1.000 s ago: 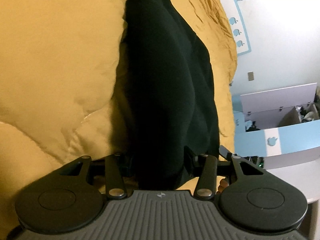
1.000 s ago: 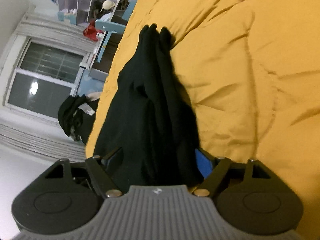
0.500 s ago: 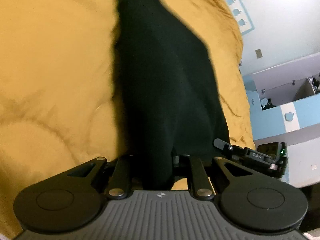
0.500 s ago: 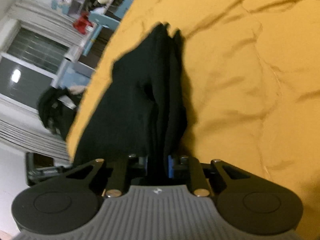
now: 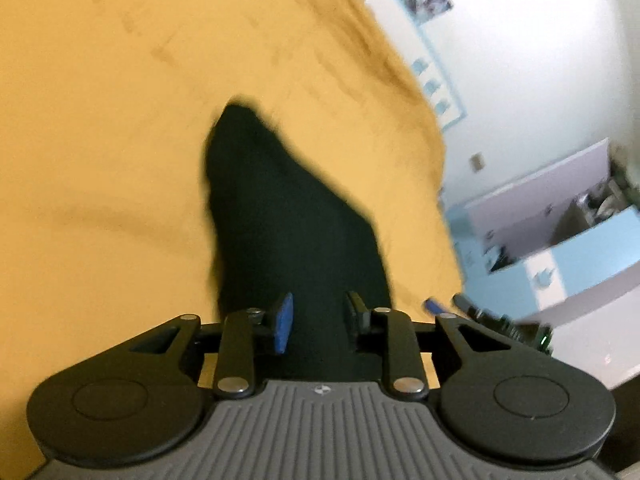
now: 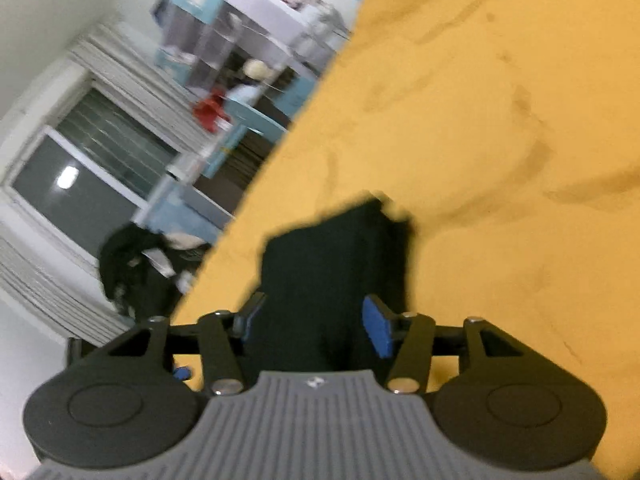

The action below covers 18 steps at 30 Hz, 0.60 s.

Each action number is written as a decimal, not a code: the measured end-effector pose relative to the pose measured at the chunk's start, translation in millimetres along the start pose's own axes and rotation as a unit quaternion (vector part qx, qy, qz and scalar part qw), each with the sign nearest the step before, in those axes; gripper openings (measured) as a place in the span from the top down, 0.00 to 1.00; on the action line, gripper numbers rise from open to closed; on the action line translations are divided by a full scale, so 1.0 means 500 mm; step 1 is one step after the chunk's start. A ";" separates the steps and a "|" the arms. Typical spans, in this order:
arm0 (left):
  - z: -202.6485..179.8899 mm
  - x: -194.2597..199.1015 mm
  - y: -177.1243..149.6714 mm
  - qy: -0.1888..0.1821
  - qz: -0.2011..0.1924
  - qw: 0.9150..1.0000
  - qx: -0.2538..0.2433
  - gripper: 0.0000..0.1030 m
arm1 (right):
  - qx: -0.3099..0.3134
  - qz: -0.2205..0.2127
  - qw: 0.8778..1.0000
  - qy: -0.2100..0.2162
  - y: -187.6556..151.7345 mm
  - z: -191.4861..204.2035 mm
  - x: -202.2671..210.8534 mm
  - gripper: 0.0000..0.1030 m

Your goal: Fold small clothes

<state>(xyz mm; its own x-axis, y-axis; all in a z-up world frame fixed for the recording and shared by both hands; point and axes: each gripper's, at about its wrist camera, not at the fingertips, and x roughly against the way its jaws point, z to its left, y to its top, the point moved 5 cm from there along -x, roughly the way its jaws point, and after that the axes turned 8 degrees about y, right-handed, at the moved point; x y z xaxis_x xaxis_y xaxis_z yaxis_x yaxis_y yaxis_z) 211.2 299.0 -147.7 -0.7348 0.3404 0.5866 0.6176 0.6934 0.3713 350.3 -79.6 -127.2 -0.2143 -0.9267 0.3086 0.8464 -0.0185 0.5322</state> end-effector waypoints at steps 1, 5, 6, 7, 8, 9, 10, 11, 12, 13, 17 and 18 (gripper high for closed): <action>0.001 -0.023 0.028 -0.005 -0.004 1.000 0.006 0.68 | 0.006 -0.004 1.000 0.005 0.019 0.005 -0.031 0.49; 0.025 -0.134 0.128 0.008 -0.009 0.999 0.035 0.68 | -0.006 0.002 1.000 0.015 0.075 -0.017 -0.160 0.48; 0.035 -0.162 0.149 0.014 -0.010 0.999 0.040 0.68 | -0.015 0.005 1.000 0.017 0.083 -0.028 -0.183 0.48; 0.045 -0.177 0.157 0.016 -0.013 0.999 0.047 0.68 | -0.022 0.008 1.000 0.017 0.091 -0.041 -0.206 0.48; 0.055 -0.199 0.173 0.016 -0.016 0.998 0.054 0.68 | -0.027 0.009 0.999 0.014 0.097 -0.055 -0.219 0.48; 0.066 -0.216 0.184 0.021 -0.020 0.998 0.060 0.68 | -0.031 0.013 0.999 0.007 0.102 -0.069 -0.236 0.49; 0.076 -0.230 0.192 0.027 -0.024 0.997 0.066 0.68 | -0.031 0.018 0.999 -0.004 0.106 -0.083 -0.250 0.49; 0.085 -0.246 0.196 0.036 -0.025 0.997 0.070 0.70 | -0.032 0.019 0.999 -0.013 0.108 -0.096 -0.262 0.50; 0.098 -0.258 0.201 0.042 -0.026 0.996 0.077 0.74 | -0.033 0.021 0.999 -0.021 0.108 -0.114 -0.270 0.53; 0.112 -0.267 0.199 0.048 -0.023 0.996 0.078 0.85 | -0.035 0.020 0.999 -0.026 0.110 -0.127 -0.276 0.55; 0.139 -0.270 0.176 0.045 -0.026 0.995 0.081 0.93 | -0.056 0.010 0.998 -0.021 0.101 -0.169 -0.290 0.56; 0.133 -0.258 0.175 0.041 -0.028 0.996 0.078 0.93 | -0.068 0.004 0.998 -0.014 0.097 -0.175 -0.286 0.56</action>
<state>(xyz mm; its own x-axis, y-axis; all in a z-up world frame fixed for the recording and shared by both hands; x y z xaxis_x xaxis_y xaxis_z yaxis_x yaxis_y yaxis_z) 341.4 357.8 -238.8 -0.7372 0.2501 0.6277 0.5210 0.8019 0.2925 464.7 19.4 -214.6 -0.2194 -0.9159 0.3362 0.9063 -0.0637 0.4178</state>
